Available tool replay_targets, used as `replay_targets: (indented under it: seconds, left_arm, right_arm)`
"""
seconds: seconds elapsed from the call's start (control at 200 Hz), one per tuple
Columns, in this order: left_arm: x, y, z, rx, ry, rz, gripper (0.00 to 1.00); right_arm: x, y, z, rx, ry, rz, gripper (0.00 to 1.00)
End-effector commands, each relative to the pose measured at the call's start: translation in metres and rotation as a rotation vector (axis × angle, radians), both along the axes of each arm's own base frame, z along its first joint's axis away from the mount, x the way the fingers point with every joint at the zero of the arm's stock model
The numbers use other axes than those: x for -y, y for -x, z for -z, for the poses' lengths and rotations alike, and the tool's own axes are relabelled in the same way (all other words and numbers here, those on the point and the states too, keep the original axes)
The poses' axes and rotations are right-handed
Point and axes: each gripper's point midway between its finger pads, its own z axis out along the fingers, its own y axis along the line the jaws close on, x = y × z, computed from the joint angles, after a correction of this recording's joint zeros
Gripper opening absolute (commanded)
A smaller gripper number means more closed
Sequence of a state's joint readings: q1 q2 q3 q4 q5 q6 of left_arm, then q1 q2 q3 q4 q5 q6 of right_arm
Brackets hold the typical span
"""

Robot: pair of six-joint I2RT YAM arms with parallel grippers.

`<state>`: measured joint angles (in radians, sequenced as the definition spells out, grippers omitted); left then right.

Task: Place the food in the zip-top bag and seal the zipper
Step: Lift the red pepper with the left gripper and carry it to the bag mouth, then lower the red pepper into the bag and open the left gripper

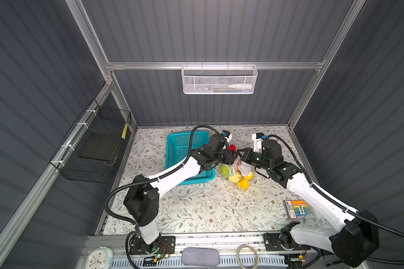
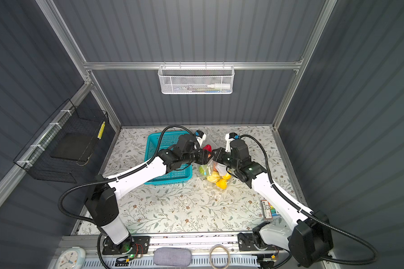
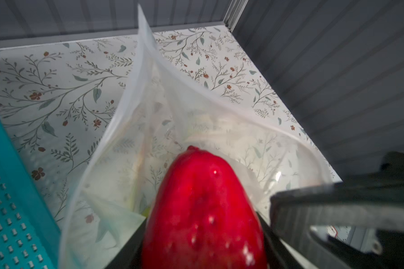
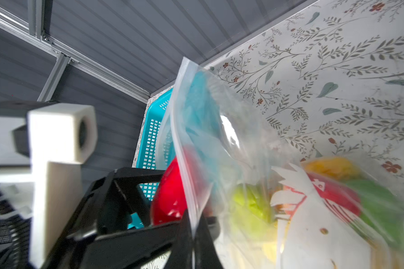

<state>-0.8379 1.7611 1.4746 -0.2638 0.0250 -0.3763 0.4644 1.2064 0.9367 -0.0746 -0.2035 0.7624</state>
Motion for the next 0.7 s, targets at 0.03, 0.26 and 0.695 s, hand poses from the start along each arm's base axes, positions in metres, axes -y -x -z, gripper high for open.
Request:
replay_targets:
  seconds: [0.03,0.26,0.695]
  left_arm:
    - [-0.002,0.005,0.014,-0.041,-0.074,-0.025,0.56]
    - [-0.002,0.002,0.011,-0.029,-0.121,-0.023,0.56]
    - [0.013,0.005,-0.002,-0.062,-0.119,-0.005,0.86]
  right_arm:
    - [-0.004,0.007,-0.019,0.052,-0.052,-0.028,0.0]
    - [0.001,0.011,-0.015,0.058,-0.05,-0.006,0.0]
    - [0.002,0.01,-0.013,0.072,-0.036,-0.006,0.0]
